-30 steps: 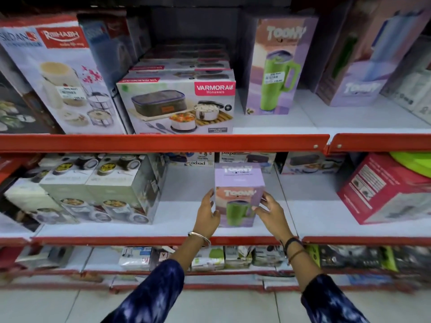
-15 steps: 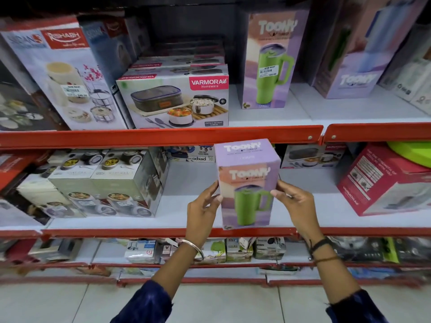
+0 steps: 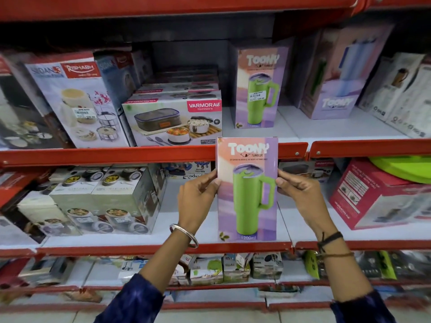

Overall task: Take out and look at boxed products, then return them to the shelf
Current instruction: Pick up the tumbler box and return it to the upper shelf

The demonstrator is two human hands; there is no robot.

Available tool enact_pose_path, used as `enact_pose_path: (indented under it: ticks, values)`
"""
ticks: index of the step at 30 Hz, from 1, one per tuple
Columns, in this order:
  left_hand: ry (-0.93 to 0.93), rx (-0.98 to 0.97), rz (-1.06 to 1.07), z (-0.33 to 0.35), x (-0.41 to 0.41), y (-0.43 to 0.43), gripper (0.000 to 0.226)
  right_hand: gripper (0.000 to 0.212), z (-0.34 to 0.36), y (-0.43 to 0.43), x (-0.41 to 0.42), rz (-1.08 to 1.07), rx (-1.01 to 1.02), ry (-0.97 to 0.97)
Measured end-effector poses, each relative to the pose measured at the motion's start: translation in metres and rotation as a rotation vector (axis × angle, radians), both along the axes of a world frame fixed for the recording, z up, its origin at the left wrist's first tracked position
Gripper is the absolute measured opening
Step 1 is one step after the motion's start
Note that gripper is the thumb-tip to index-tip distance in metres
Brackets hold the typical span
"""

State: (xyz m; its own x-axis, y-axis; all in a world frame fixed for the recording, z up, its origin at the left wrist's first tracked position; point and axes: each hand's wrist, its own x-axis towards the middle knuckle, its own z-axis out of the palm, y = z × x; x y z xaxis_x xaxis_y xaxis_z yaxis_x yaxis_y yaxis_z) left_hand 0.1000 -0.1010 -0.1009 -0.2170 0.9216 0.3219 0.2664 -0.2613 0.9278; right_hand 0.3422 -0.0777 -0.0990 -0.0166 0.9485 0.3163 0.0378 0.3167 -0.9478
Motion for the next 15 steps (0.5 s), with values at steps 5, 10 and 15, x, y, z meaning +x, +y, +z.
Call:
enact_pose_path:
  ticks: [5,10,15]
  values:
    - [0.015,0.059,-0.027,0.026,0.004,0.004,0.036,0.031,0.03,-0.003,0.005,0.012,0.044,-0.006]
    - [0.186,0.233,0.057,0.092,0.017,0.014,0.037,0.038,0.09,0.006,0.015,0.02,0.213,-0.06]
    - [0.191,0.41,0.049,0.148,0.034,0.03,0.039,0.046,0.144,0.025,0.024,-0.07,0.371,-0.04]
